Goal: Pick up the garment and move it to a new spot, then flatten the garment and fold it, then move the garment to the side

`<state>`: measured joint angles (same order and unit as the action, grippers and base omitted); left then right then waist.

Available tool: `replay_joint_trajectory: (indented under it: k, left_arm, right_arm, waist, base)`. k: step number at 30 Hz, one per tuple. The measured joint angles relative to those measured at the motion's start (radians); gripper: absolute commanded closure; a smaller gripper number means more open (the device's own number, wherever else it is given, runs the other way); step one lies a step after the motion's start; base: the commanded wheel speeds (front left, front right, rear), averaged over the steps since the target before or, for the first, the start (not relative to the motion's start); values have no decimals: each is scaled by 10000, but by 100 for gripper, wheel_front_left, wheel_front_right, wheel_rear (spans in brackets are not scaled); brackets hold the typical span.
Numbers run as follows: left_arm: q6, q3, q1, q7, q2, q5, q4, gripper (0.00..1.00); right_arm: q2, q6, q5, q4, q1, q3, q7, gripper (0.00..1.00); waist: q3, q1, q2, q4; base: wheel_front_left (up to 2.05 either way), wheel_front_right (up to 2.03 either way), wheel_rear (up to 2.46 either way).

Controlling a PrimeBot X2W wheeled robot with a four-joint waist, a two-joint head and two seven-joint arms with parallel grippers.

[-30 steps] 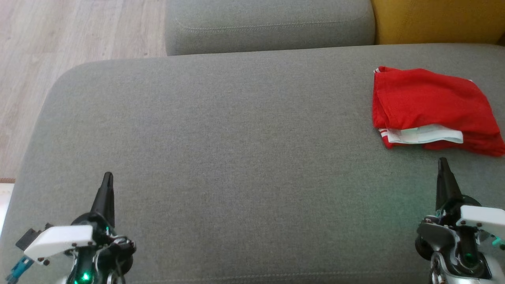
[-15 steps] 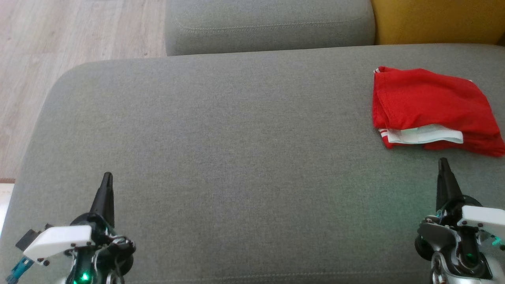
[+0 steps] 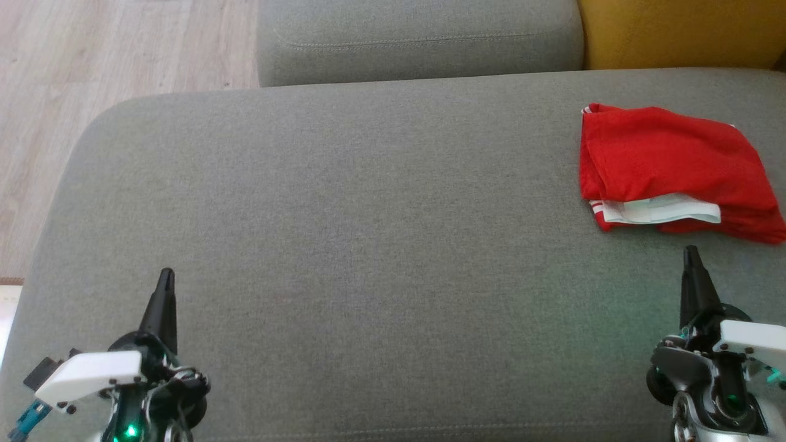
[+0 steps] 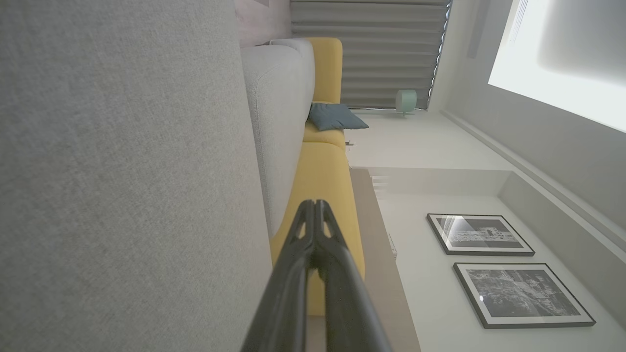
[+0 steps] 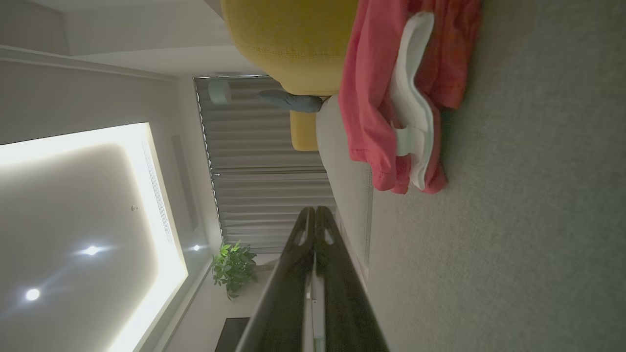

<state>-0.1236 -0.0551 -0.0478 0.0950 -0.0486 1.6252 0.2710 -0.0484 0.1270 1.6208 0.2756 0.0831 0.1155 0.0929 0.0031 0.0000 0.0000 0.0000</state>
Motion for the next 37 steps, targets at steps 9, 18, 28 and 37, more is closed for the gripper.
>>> replay_joint_trajectory:
  k: [9, 18, 28, 37]
  left_arm:
    - [0, -77, 0, 2, 4, -2, 2, 100]
    - [0, -121, 0, 4, 6, -2, 6, 100]
    - [0, -146, 0, 15, 10, -4, 13, 100]
    - [0, -159, 0, 15, 12, -4, 33, 100]
  right_arm:
    - [0, 0, 0, 0, 0, 19, 48, 100]
    - [2, 0, -2, 2, 0, 38, 58, 100]
    - [4, 0, -2, 2, 0, 77, 58, 100]
    - [6, 0, -15, 2, 0, 92, 59, 100]
  waist:
    - [0, 0, 0, 0]
    - [0, 0, 0, 0]
    - [0, 0, 0, 0]
    - [0, 0, 0, 0]
  base:
    - [0, 0, 0]
    - [0, 0, 0]
    - [0, 0, 0]
    - [0, 0, 0]
